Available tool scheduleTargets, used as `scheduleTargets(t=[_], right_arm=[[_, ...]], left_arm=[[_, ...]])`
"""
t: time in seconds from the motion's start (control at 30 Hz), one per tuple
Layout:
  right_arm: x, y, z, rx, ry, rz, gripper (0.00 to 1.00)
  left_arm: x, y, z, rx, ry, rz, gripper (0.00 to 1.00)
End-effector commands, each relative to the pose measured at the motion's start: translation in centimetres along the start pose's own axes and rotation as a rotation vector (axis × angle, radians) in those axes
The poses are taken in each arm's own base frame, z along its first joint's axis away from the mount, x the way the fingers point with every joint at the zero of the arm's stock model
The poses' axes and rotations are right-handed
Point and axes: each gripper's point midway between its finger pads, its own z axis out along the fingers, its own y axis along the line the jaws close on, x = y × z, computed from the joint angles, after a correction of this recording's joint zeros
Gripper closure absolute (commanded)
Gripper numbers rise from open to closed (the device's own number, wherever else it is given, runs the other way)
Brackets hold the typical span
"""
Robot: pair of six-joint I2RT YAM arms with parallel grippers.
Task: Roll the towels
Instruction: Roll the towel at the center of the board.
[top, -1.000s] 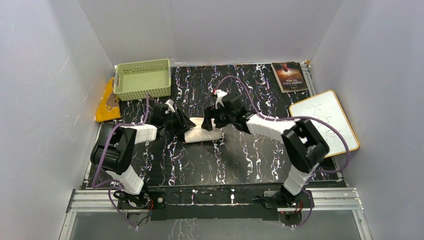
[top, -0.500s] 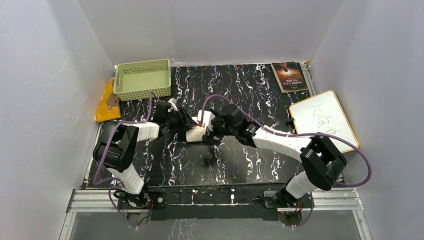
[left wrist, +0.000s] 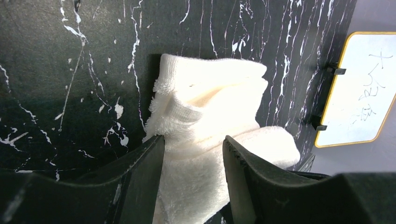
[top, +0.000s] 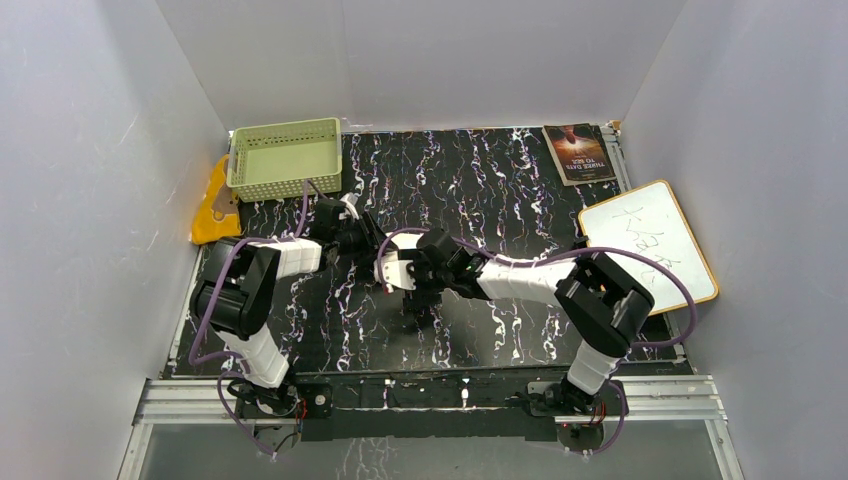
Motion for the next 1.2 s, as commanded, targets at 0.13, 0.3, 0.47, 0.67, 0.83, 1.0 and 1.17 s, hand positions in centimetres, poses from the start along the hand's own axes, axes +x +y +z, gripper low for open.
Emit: scheduleTargets(t=[0.13, 0.3, 0.47, 0.67, 0.83, 1.0, 1.17], right_arm=[[0.1, -4.3, 0.3, 0.182, -0.012, -0.029, 0.38], [2.5, -4.2, 1.4, 0.178, 0.047, 0.045, 0.63], [3.5, -4.1, 1.3, 0.147, 0.006, 0.151, 0.78], [4.2, -3.5, 1.2, 0.093, -0.018, 0.277, 0.87], [2.6, -3.1, 0.5, -0.014, -0.113, 0.425, 0.91], [0.1, -3.5, -0.7, -0.100, -0.192, 0.532, 0.92], [-1.6, -2.7, -1.4, -0.274, -0.245, 0.735, 0.91]], left_arm=[[2.0, 2.8, 0.8, -0.100, 0.096, 0.028, 0.51], [2.2, 3.3, 1.0, -0.127, 0.126, 0.042, 0.51], [1.7, 4.1, 0.7, -0.183, 0.145, 0.060, 0.51], [0.1, 5.4, -0.4, -0.255, 0.152, 0.066, 0.51], [-0.1, 7.7, -1.2, -0.351, 0.185, 0.082, 0.51], [-0.3, 9.3, -1.8, -0.415, 0.190, 0.078, 0.52], [-2.5, 8.0, -3.3, -0.406, 0.115, 0.089, 0.52]])
